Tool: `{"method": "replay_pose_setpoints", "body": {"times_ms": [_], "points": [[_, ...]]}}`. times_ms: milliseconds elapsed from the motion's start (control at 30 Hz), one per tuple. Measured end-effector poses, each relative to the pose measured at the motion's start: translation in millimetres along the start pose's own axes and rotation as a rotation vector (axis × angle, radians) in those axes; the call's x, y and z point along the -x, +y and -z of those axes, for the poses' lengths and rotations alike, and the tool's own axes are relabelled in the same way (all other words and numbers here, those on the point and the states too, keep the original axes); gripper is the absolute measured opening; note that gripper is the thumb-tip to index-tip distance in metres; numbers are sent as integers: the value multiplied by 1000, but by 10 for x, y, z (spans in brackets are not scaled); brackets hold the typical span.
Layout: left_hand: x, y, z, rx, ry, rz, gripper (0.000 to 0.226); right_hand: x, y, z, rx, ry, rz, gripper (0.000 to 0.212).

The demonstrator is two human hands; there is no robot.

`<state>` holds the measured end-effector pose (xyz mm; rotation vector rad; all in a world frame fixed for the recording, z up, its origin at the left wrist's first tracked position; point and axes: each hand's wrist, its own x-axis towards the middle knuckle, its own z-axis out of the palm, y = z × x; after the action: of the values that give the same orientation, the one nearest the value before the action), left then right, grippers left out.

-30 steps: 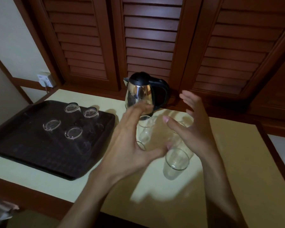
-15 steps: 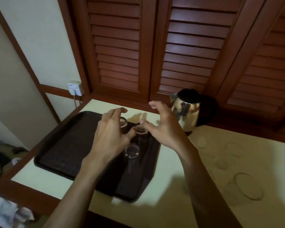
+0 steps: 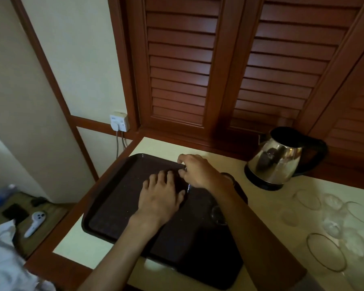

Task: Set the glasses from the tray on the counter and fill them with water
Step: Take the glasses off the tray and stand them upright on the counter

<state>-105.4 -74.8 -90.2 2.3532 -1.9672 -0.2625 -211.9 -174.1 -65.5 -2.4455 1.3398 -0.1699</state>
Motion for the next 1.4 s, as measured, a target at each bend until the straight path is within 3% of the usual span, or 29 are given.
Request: {"method": "replay_pose_setpoints", "body": {"times_ms": [100,200,300,467,633,767,900,1067,1200,1400], "points": [[-54,-79,160,-102,-142,-13,53,-117,-130,-67,58,-52,-45,23],[-118,-94,253,-206,-218,-67,49,-206,-205,-172,173,-136,-83,27],[-185,-65,264,-261,-267,-63,48,-220,-265,-219,267,-112,-82,28],[-212,-45,94,-199,-109,-1,35,-203,-312,-270,329,-8,-61,22],[-240,-161,94,-68,-18,-28,27,-169,-302,-165,228,30,-76,21],[-300,-347,218,164,85,58,17,-99,-222,42,117,188,-114,13],[-316,-417,416,485,225,126,21,18,-99,328,-94,360,-175,24],[-157,-149,796,1141,348,147,30,372,117,762,-550,626,-190,25],[25,280,870,1721,232,242,22,694,430,953,-1068,717,-364,16],[155,1068,720,2276,-77,373,16,1205,979,1148,-1637,676,-579,12]]}}
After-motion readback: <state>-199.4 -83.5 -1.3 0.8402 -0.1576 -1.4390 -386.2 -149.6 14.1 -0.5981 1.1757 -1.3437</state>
